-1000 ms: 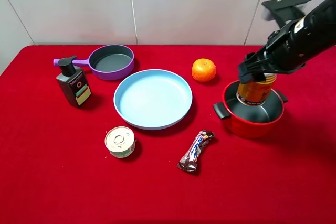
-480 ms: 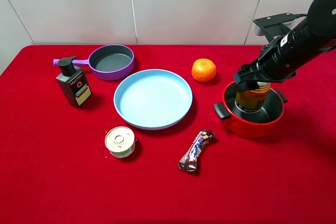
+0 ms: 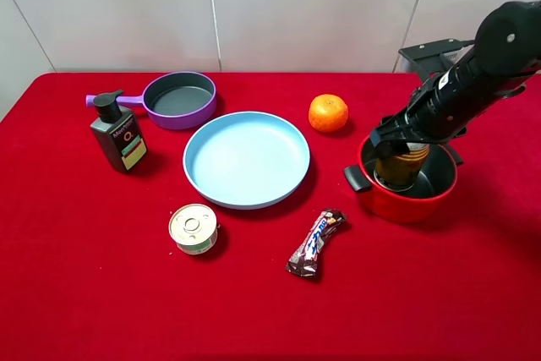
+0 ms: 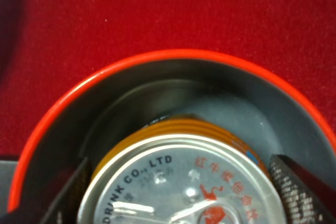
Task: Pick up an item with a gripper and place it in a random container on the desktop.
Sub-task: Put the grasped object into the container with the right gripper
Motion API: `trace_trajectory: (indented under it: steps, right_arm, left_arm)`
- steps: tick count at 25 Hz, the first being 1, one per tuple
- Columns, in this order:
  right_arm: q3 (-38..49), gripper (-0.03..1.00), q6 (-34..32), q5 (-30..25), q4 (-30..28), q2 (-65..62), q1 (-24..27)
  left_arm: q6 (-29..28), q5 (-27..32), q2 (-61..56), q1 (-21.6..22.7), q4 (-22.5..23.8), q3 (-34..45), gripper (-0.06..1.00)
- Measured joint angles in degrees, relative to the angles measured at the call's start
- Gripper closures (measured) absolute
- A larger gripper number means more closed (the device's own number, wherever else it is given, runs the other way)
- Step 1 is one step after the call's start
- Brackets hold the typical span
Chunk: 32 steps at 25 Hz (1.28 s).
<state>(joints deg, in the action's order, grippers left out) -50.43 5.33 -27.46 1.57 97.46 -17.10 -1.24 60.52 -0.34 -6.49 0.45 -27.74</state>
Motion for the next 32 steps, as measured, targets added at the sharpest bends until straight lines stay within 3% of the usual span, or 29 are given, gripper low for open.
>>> trace_trajectory:
  steps: [32]
  right_arm:
    - [0.00,0.47,0.00,-0.08,0.06,0.93,0.10]
  left_arm:
    - [0.00,0.00,0.00,0.00,0.00,0.00,-0.05]
